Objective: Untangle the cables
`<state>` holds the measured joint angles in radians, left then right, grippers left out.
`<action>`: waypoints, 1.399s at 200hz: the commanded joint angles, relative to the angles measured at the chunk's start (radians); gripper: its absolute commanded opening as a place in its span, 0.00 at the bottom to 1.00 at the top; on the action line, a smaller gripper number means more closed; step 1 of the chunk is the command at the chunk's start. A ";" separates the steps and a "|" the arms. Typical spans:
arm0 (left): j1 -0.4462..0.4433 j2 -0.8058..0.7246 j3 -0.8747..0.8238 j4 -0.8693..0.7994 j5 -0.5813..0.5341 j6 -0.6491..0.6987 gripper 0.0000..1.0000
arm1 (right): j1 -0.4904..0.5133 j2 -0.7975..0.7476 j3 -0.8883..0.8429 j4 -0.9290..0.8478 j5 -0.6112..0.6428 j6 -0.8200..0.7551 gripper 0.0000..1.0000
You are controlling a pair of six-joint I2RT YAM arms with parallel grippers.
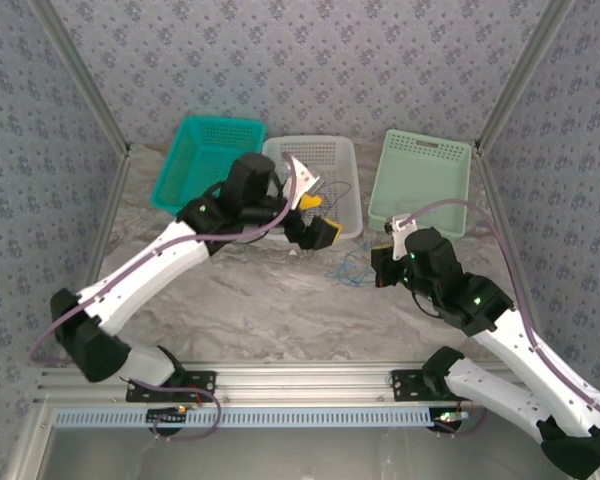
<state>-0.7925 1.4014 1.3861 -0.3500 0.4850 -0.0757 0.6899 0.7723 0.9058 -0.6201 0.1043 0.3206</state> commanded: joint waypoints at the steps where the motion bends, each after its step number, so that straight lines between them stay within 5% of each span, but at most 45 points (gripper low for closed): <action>1: -0.039 -0.044 -0.074 0.213 0.028 0.000 0.94 | 0.005 0.033 0.043 0.045 -0.066 -0.002 0.00; 61: -0.076 -0.014 -0.144 0.284 0.034 -0.005 0.76 | 0.029 0.079 0.058 0.087 -0.125 0.024 0.00; 110: -0.079 0.038 -0.136 0.260 0.024 0.005 0.51 | 0.036 0.075 0.059 0.090 -0.122 0.028 0.00; 195: -0.086 -0.058 -0.246 0.348 -0.008 -0.026 0.60 | 0.025 0.103 0.079 0.031 -0.033 0.017 0.00; 280: -0.101 -0.066 -0.310 0.411 0.074 -0.052 0.60 | 0.023 0.117 0.082 0.052 -0.070 0.043 0.00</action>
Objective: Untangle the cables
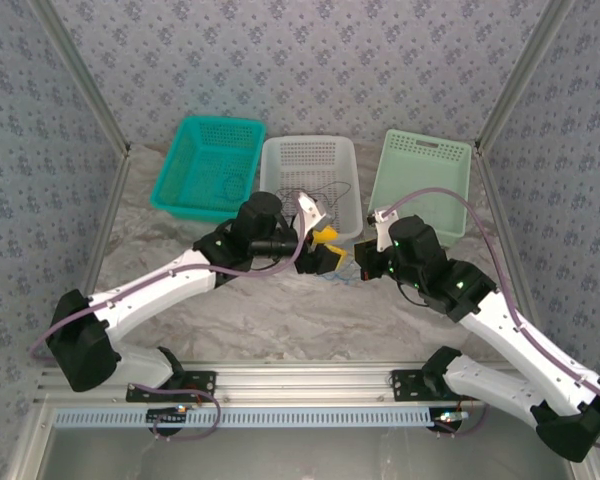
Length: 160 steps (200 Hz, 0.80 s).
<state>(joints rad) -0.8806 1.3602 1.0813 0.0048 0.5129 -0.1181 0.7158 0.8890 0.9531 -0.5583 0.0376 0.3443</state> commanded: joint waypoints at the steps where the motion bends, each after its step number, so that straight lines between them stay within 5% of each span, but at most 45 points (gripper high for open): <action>1: -0.013 -0.024 -0.006 0.056 0.048 -0.010 0.60 | -0.003 0.000 0.035 -0.009 -0.003 0.019 0.00; 63: -0.019 0.025 0.012 0.042 0.023 0.003 0.53 | 0.003 -0.004 0.021 0.039 -0.078 0.029 0.00; 109: -0.019 0.076 0.053 0.012 0.005 0.000 0.25 | 0.002 -0.014 0.004 0.020 -0.067 0.021 0.01; 142: -0.020 0.055 0.045 0.022 -0.009 -0.031 0.00 | -0.002 -0.008 -0.021 0.010 0.006 0.015 0.18; 160: -0.023 0.037 0.032 0.043 -0.015 -0.057 0.00 | -0.006 0.004 -0.048 0.045 0.019 0.024 0.29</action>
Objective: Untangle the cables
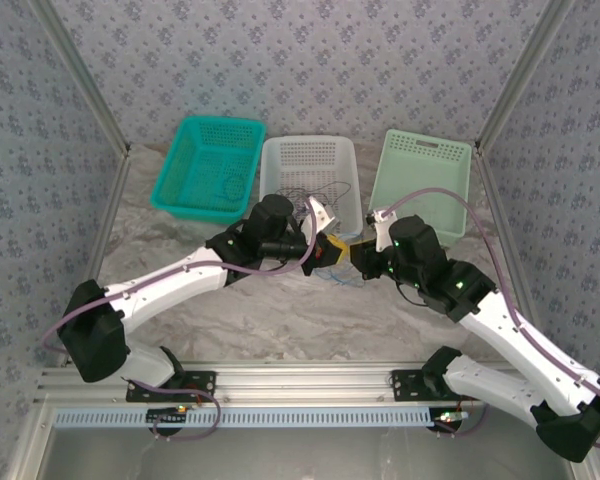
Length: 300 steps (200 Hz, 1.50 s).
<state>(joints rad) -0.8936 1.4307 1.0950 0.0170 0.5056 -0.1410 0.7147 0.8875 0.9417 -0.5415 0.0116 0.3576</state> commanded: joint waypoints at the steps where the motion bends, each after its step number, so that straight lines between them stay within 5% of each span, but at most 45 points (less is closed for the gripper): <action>1: -0.010 -0.034 0.019 0.032 -0.007 -0.036 0.00 | -0.004 0.007 -0.038 0.032 0.045 0.011 0.30; 29: -0.027 -0.048 0.008 0.057 -0.011 -0.056 0.00 | -0.005 0.039 -0.080 0.121 0.042 0.042 0.54; 58: -0.034 -0.071 -0.018 0.111 -0.012 -0.102 0.00 | -0.003 0.083 -0.104 0.186 0.080 0.047 0.60; 101: -0.033 -0.156 -0.061 0.117 -0.091 -0.103 0.00 | -0.007 0.116 -0.135 0.162 0.137 0.015 0.45; 146: -0.033 -0.186 -0.074 0.090 -0.111 -0.098 0.00 | -0.030 0.066 -0.182 0.216 0.092 0.012 0.43; 171: -0.032 -0.198 -0.082 0.088 -0.126 -0.098 0.00 | -0.042 0.050 -0.178 0.195 0.073 0.000 0.25; 243: -0.028 -0.318 -0.081 -0.010 -0.185 -0.059 0.00 | -0.127 0.148 -0.107 -0.055 0.367 -0.088 0.28; 300: -0.027 -0.403 -0.120 -0.121 -0.321 -0.022 0.07 | -0.217 0.045 -0.127 0.016 0.217 -0.145 0.14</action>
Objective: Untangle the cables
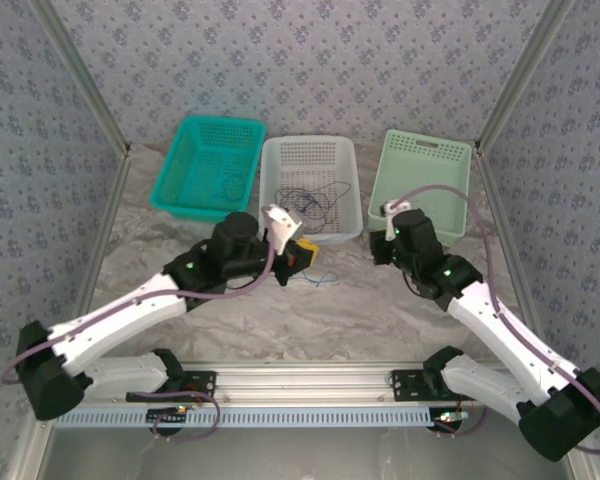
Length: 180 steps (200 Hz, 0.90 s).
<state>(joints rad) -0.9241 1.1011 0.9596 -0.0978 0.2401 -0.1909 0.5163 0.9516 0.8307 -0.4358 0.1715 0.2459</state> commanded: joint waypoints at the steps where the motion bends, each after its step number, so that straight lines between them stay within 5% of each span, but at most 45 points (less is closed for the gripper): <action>1: 0.004 -0.073 0.015 -0.006 -0.056 0.027 0.07 | -0.018 -0.020 -0.016 -0.090 0.056 -0.034 0.13; 56: 0.008 -0.076 -0.016 -0.002 -0.094 0.018 0.05 | -0.003 -0.025 0.010 -0.128 0.031 -0.043 0.12; 84: 0.031 -0.080 -0.020 0.001 -0.145 -0.020 0.03 | 0.031 -0.042 -0.018 -0.057 -0.098 -0.004 0.48; 100: 0.051 -0.075 -0.022 0.011 -0.140 -0.061 0.02 | 0.078 -0.055 -0.057 0.029 -0.194 -0.001 0.60; 180: 0.059 -0.044 -0.025 0.056 -0.179 -0.137 0.00 | 0.268 -0.139 -0.170 0.218 -0.189 0.066 0.77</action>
<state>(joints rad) -0.8684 1.0370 0.9298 -0.0856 0.0967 -0.2890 0.7059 0.8413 0.6674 -0.3084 -0.0315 0.2852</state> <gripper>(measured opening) 0.047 0.749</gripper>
